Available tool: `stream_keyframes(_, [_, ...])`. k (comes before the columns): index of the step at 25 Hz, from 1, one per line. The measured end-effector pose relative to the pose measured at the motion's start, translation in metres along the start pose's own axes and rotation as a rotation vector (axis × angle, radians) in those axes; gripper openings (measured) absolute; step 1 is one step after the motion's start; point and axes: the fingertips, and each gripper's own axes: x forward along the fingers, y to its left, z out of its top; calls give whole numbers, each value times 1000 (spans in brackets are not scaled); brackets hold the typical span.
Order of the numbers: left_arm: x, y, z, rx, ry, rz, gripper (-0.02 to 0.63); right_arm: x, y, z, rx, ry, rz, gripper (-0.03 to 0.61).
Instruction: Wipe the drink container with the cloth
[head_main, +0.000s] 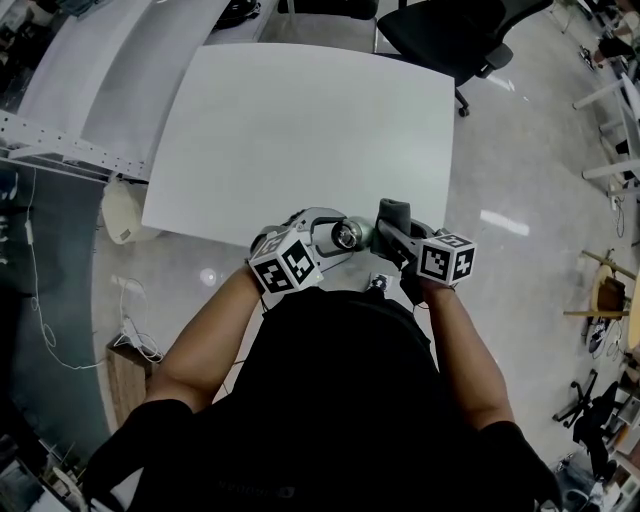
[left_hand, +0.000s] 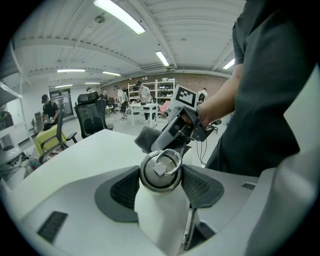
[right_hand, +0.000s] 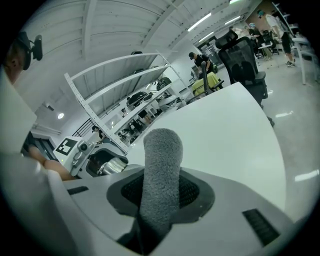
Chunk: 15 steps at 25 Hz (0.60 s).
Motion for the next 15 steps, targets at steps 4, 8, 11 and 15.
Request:
stream_keyframes(4, [1, -1, 2, 10, 1, 4, 264, 1, -15, -9, 6, 15, -32, 112])
stream_keyframes(8, [4, -4, 5, 46, 12, 7, 264, 0, -31, -16, 3, 37, -74, 112])
stream_keyframes(11, [4, -5, 5, 58, 16, 11, 264, 2, -41, -20, -9, 60, -115, 112])
stream_keyframes(15, [3, -6, 4, 70, 19, 14, 264, 2, -54, -20, 9, 68, -172, 112])
